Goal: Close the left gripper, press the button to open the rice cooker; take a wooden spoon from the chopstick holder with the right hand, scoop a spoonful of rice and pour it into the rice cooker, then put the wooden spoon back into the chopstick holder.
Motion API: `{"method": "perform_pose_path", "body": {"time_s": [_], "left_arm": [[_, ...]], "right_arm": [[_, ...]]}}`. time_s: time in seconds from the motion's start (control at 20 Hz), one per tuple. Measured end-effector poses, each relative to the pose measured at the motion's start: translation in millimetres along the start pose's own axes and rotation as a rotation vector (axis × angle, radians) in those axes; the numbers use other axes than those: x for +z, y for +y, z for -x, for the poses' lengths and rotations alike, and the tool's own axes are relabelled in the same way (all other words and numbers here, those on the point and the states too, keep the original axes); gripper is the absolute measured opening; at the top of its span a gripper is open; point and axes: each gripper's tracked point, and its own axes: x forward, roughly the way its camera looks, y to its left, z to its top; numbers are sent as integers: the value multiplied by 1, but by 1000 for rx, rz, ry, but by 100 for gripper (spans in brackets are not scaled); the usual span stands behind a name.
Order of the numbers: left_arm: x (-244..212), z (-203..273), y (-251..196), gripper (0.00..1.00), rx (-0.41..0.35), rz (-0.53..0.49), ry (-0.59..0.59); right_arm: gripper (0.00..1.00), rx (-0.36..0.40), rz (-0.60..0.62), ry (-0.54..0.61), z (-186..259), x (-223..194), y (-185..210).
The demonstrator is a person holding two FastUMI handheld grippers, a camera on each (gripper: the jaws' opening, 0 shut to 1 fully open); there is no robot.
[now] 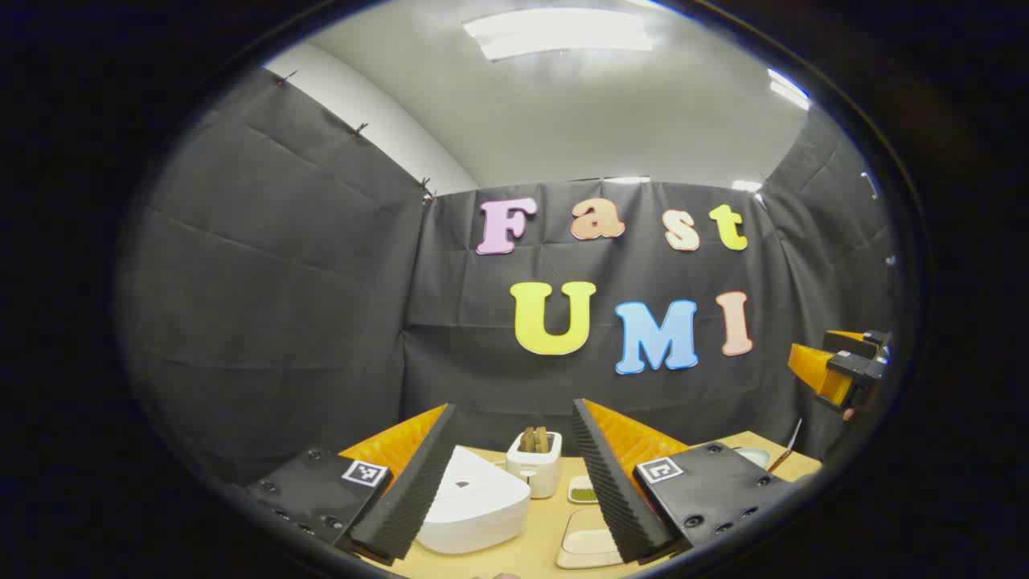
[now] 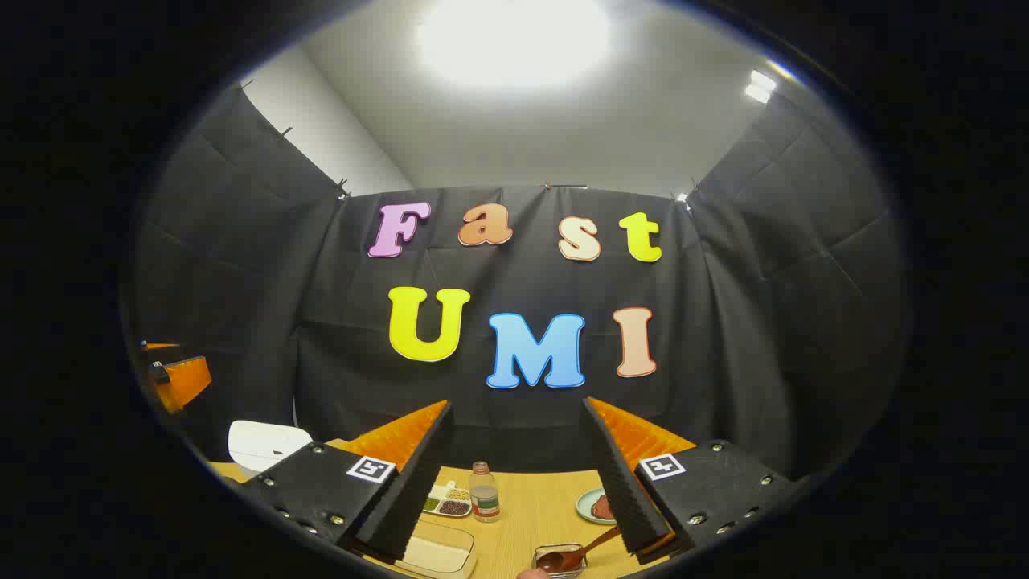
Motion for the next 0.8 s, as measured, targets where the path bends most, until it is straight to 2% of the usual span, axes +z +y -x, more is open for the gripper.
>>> {"method": "perform_pose_path", "body": {"time_s": [0.25, 0.3, 0.4, 0.8], "left_arm": [[3, 5, 2, 96, 7, -8, -26], [2, 4, 2, 99, 6, -13, -23], [1, 2, 4, 96, 11, -25, -19], [-8, -7, -9, 96, -6, -21, -5]], "right_arm": [[95, -8, 0, -18, 6, 1, -4], [95, -12, 0, -22, 7, 0, -6], [95, -16, -12, -16, 10, -3, -7], [95, -65, -10, 27, 16, -18, -36]]}}
